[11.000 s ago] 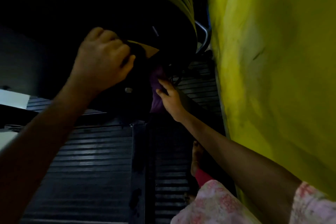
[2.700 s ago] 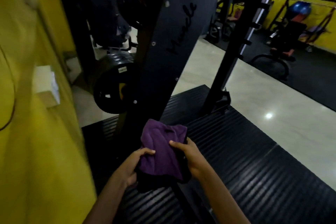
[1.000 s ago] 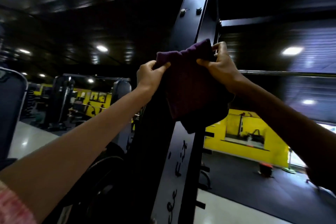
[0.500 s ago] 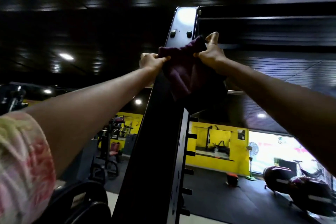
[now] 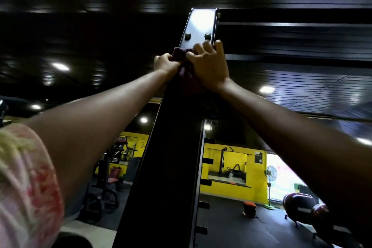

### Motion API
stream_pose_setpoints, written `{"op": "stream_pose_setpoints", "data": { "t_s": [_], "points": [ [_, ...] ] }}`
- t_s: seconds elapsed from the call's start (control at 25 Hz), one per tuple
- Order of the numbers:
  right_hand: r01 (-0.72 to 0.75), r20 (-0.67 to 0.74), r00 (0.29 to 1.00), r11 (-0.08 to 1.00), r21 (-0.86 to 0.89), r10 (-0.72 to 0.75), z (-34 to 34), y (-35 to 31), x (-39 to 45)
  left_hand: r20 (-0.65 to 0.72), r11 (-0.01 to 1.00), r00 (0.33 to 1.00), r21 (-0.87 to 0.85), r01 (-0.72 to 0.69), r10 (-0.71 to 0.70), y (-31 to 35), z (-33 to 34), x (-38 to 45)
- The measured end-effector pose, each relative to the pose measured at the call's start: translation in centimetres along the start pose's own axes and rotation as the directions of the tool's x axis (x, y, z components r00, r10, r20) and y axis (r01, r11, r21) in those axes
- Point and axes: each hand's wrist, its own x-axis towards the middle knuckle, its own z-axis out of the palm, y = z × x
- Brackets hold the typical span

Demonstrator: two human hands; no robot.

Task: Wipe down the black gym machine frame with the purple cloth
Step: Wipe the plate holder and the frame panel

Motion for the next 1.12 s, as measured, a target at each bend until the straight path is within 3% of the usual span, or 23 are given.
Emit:
{"op": "stream_pose_setpoints", "data": {
  "t_s": [0.04, 0.08, 0.16, 0.28, 0.36, 0.48, 0.6, 0.68, 0.72, 0.8, 0.88, 0.92, 1.04, 1.12],
  "points": [
    [-0.036, 0.151, 0.988, 0.993, 0.113, 0.019, 0.0, -0.6, -0.2, 0.007, 1.0, 1.0, 0.0, 0.002, -0.002, 0.1, -0.2, 0.1],
    [-0.157, 0.359, 0.93, 0.968, 0.194, 0.079, -0.2, -1.1, -0.5, 0.012, 1.0, 1.0, -0.021, -0.002, 0.003, 0.1, -0.2, 0.1],
    [-0.273, 0.556, 0.824, 0.938, 0.215, 0.112, -0.3, -1.6, -0.9, -0.033, 0.993, 0.999, -0.117, -0.001, -0.002, -0.2, 0.0, -0.8],
    [-0.344, 0.505, 0.846, 0.897, 0.277, 0.169, -0.2, -1.8, 0.3, -0.115, 0.956, 0.992, -0.294, 0.013, -0.049, -0.2, 0.7, -2.7],
    [-0.419, 0.446, 0.856, 0.857, 0.301, 0.261, 0.2, -1.5, 2.3, -0.038, 0.957, 0.999, -0.291, -0.015, 0.004, 0.0, 0.8, -3.8],
    [-0.487, 0.349, 0.858, 0.813, 0.319, 0.377, 1.8, -0.5, 4.9, 0.108, 0.994, 0.99, 0.045, -0.099, 0.093, -0.1, 0.5, -5.3],
    [-0.509, 0.172, 0.861, 0.807, 0.3, 0.479, 3.1, 1.6, 7.2, 0.202, 0.86, 0.97, 0.462, -0.216, 0.136, 0.0, 0.6, -6.9],
    [-0.475, 0.018, 0.877, 0.859, 0.19, 0.481, 3.7, 2.7, 8.7, 0.212, 0.78, 0.971, 0.587, -0.217, 0.111, 0.0, 0.8, -7.2],
    [-0.414, 0.013, 0.909, 0.902, 0.123, 0.416, 4.0, 3.1, 9.5, 0.205, 0.77, 0.974, 0.604, -0.206, 0.1, 0.0, 1.0, -7.0],
    [-0.265, 0.182, 0.951, 0.961, 0.075, 0.249, 4.6, 3.5, 11.0, 0.198, 0.745, 0.975, 0.635, -0.205, 0.099, -0.2, 1.3, -6.8],
    [-0.274, 0.393, 0.896, 0.953, 0.125, 0.207, 5.0, 3.9, 12.3, 0.193, 0.713, 0.975, 0.668, -0.213, 0.11, -0.2, 1.5, -6.8],
    [-0.318, 0.426, 0.874, 0.938, 0.139, 0.233, 5.1, 4.0, 12.8, 0.188, 0.705, 0.976, 0.677, -0.211, 0.111, -0.2, 1.5, -6.7],
    [-0.422, 0.399, 0.848, 0.9, 0.11, 0.349, 5.3, 3.4, 13.8, 0.171, 0.704, 0.98, 0.684, -0.191, 0.1, 0.0, 1.5, -6.8],
    [-0.373, 0.341, 0.887, 0.919, 0.127, 0.312, 5.0, 3.0, 13.7, 0.158, 0.702, 0.982, 0.687, -0.185, 0.104, 0.2, 1.5, -6.9]
  ]
}}
